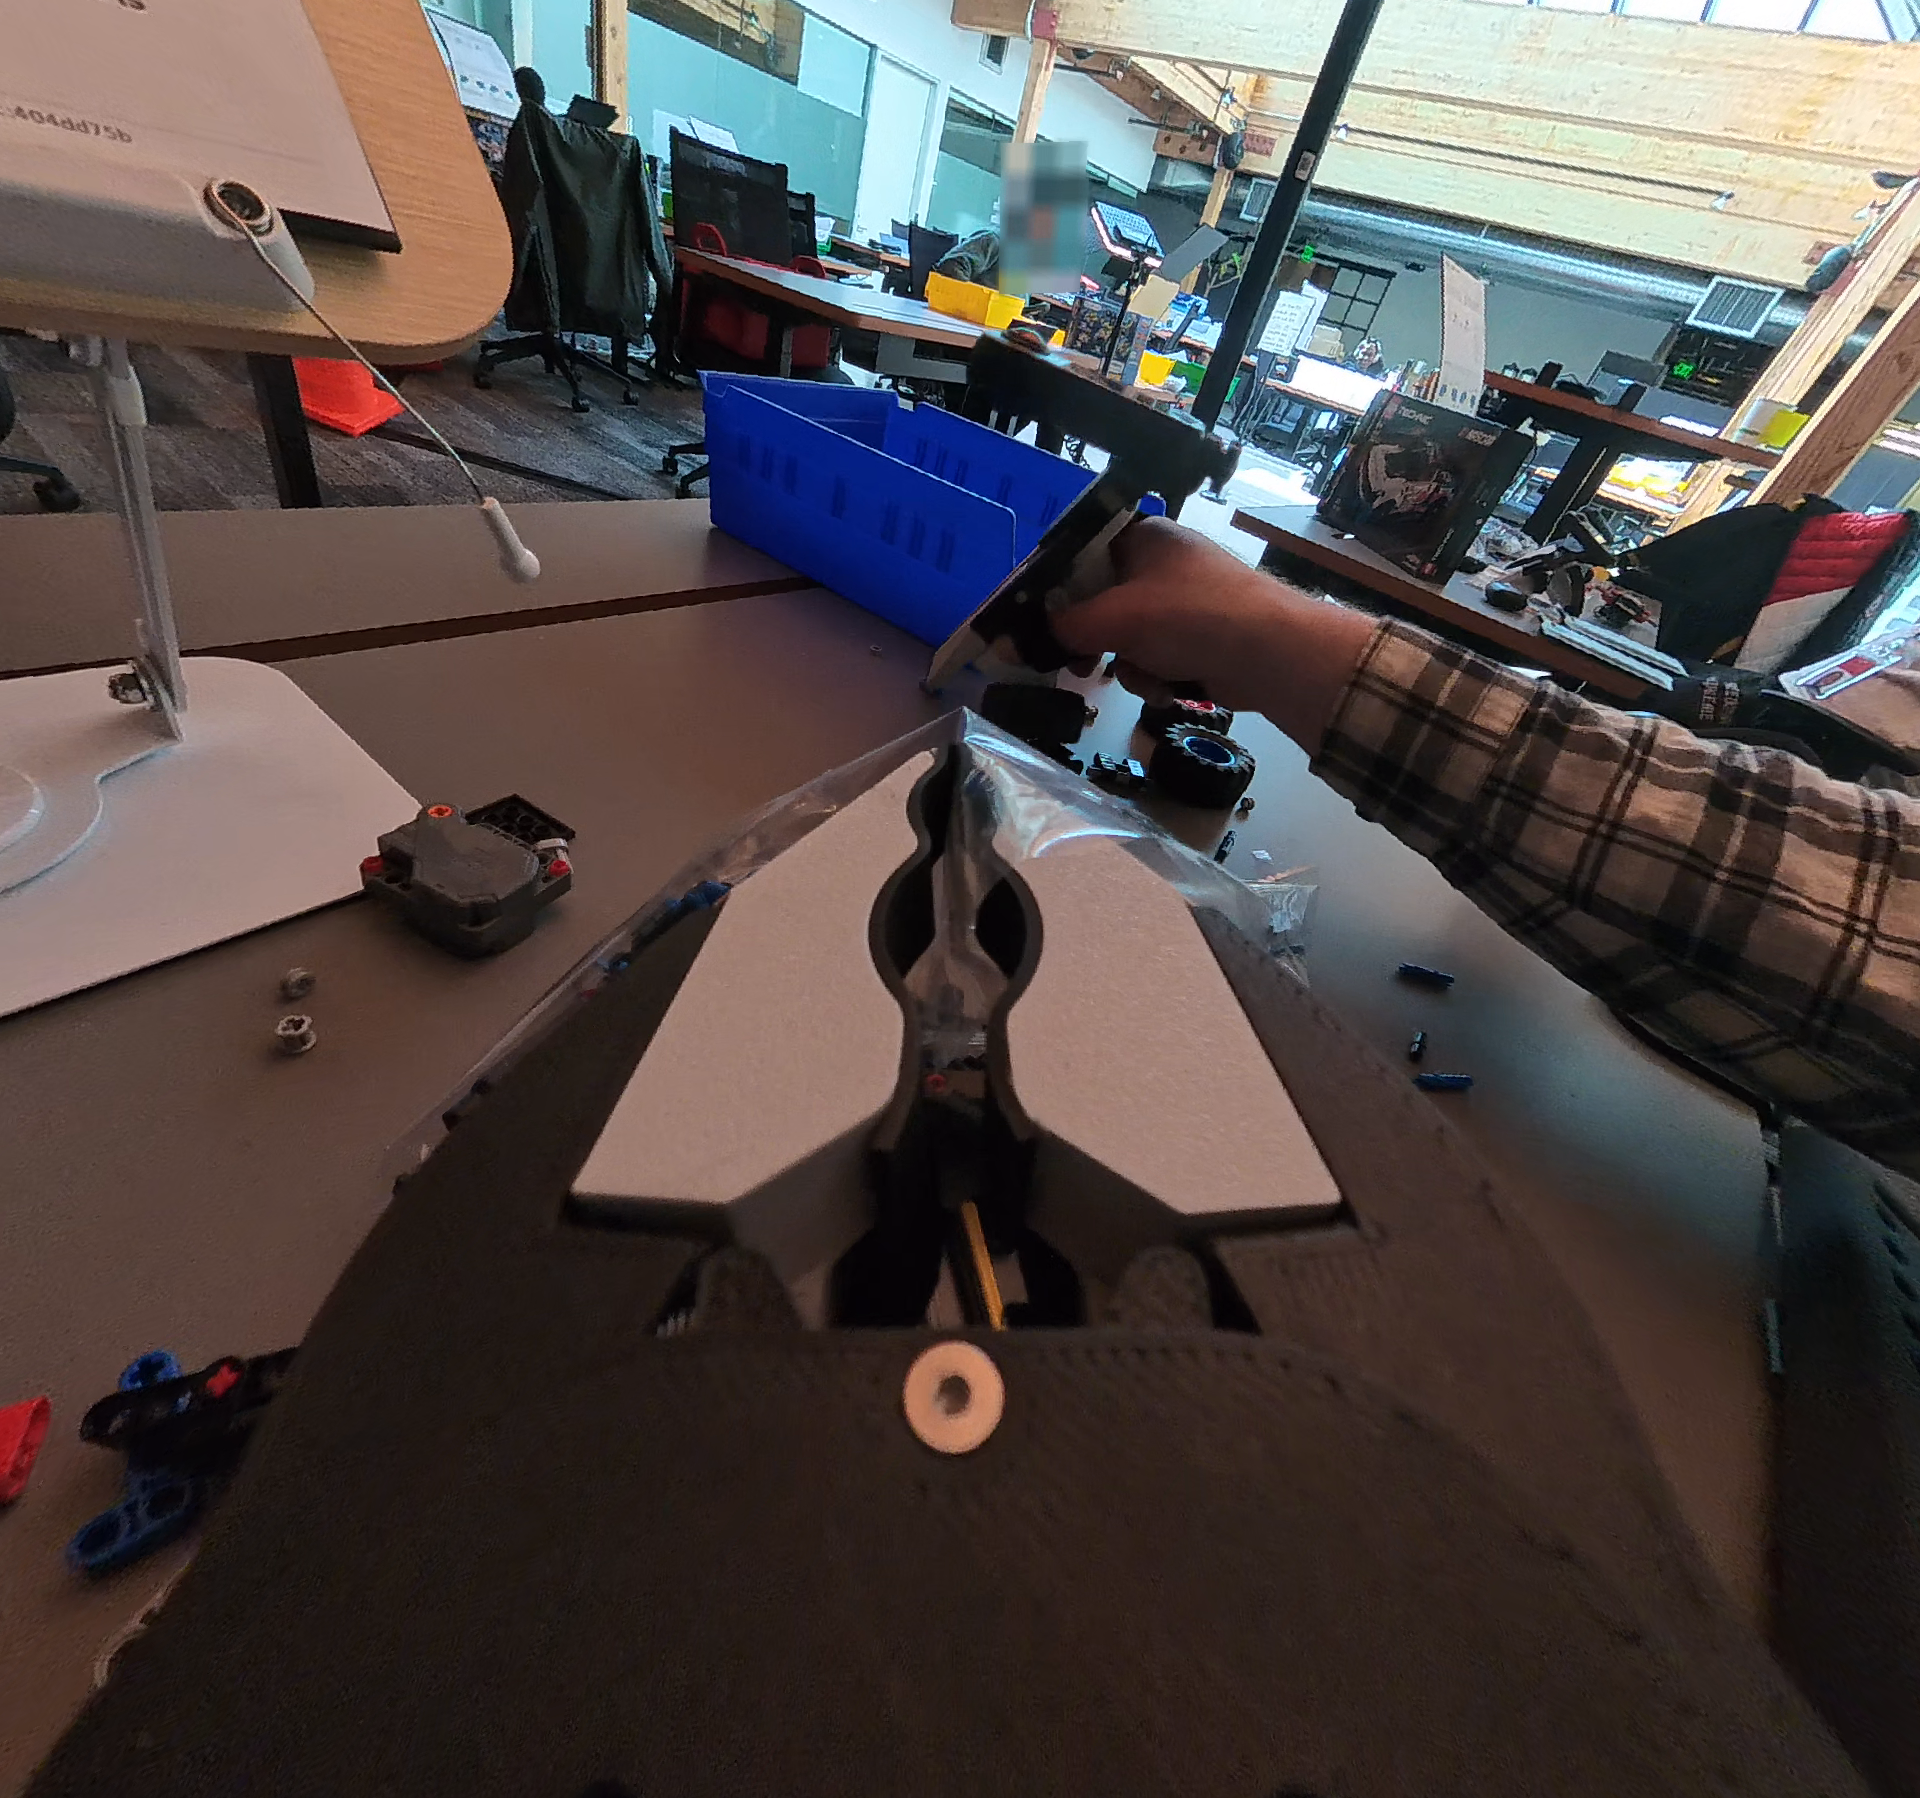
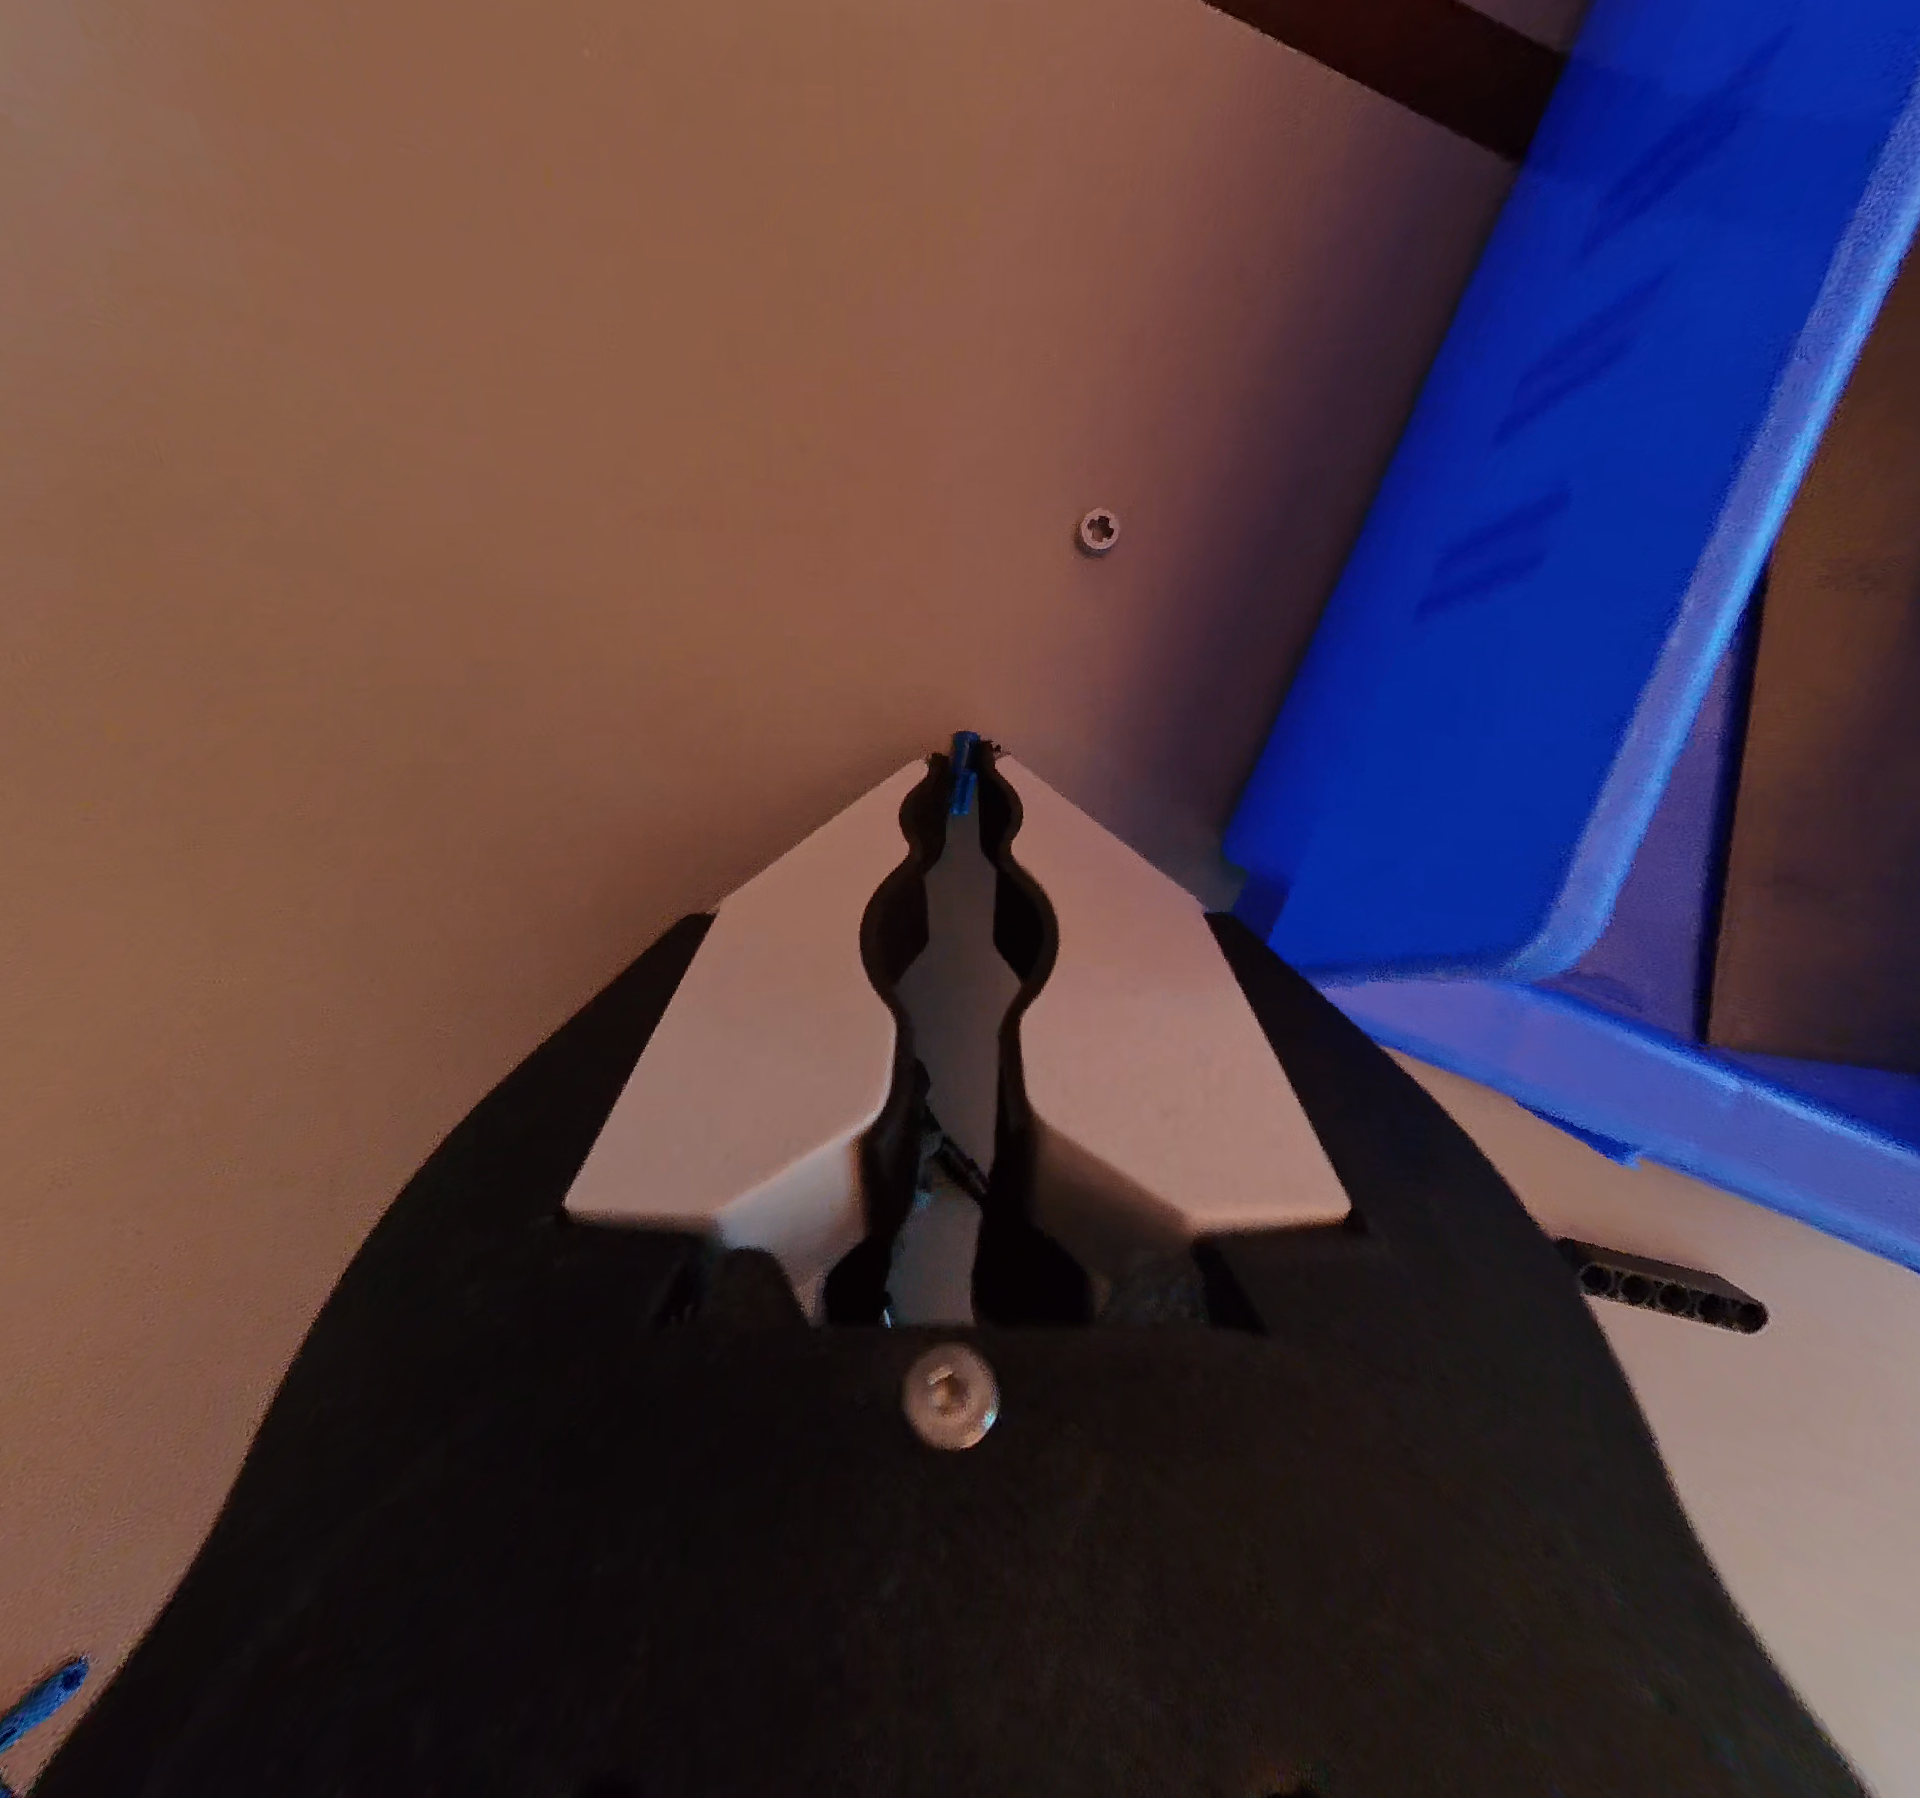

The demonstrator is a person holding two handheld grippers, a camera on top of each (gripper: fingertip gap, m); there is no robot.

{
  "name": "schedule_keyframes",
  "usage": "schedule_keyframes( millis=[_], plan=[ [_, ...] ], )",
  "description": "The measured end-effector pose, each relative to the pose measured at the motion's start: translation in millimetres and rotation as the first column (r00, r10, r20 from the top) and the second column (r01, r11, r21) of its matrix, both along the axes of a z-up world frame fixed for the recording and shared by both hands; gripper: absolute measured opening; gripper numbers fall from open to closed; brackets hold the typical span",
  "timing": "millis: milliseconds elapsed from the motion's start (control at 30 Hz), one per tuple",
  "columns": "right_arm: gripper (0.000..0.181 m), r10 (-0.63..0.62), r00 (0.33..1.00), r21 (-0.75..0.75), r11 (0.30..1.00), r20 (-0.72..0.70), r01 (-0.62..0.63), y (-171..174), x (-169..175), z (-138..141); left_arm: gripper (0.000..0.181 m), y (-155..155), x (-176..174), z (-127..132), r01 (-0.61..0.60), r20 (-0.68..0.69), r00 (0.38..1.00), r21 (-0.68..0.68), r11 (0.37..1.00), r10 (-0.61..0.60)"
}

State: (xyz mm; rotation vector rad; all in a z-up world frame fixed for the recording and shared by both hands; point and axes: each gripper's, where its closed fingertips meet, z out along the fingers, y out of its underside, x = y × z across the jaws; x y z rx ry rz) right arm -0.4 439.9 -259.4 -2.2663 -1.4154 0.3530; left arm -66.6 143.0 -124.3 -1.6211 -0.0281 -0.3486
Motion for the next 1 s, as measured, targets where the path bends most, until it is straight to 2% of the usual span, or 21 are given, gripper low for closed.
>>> schedule_keyframes(
  millis=[167,267,333,400,500,567,633,700,767,867,900,933,1000],
  plan=[
    [0.003,0.019,0.999,-0.008,1.000,0.026,-0.019,-1,0,-1,0.000,0,0,0,-0.001,-0.001,1.000,0.001,1.000,0.001],
    [0.003,0.046,0.999,-0.016,0.999,-0.014,-0.046,-9,-3,2,0.000,0,-1,0,-0.002,0.001,1.000,0.001,1.000,0.002],
    [0.003,0.073,0.996,0.000,0.997,-0.053,-0.073,-17,-4,13,0.000,0,-1,0,-0.002,0.001,1.000,0.001,1.000,0.002],
    [0.003,0.145,0.982,0.028,0.989,-0.123,-0.142,-40,-8,38,0.000,0,0,0,-0.001,-0.001,1.000,0.000,1.000,0.001],
    [0.003,0.344,0.884,0.046,0.937,-0.316,-0.348,-116,-18,97,0.000,0,0,0,-0.001,-0.002,1.000,0.000,1.000,0.001],
    [0.002,0.537,0.754,0.076,0.830,-0.377,-0.553,-191,-14,128,0.000,0,-1,0,-0.003,-0.003,1.000,0.000,1.000,0.003],
    [0.003,0.667,0.648,0.125,0.726,-0.366,-0.676,-252,-4,143,0.000,0,-1,0,-0.005,-0.003,1.000,0.000,1.000,0.005],
    [0.002,0.738,0.566,0.145,0.646,-0.368,-0.749,-300,-1,147,0.000,0,-2,0,-0.007,-0.005,1.000,-0.001,1.000,0.007],
    [0.002,0.775,0.563,0.149,0.617,-0.285,-0.773,-320,-5,129,0.000,0,-2,0,-0.009,-0.010,1.000,-0.001,1.000,0.009],
    [0.006,0.750,0.647,0.211,0.661,-0.138,-0.720,-310,-22,97,0.000,0,-3,1,-0.013,-0.018,1.000,0.002,1.000,0.013],
    [0.019,0.746,0.651,0.207,0.665,-0.142,-0.717,-312,-26,92,0.000,1,-3,1,-0.016,-0.019,1.000,0.004,1.000,0.016],
    [0.023,0.742,0.649,0.203,0.671,-0.171,-0.713,-315,-28,94,0.000,2,-4,1,-0.018,-0.017,1.000,0.006,1.000,0.018],
    [0.018,0.730,0.643,0.224,0.683,-0.232,-0.695,-317,-26,108,0.000,6,-2,2,-0.008,-0.012,1.000,0.007,1.000,0.008]
  ],
)
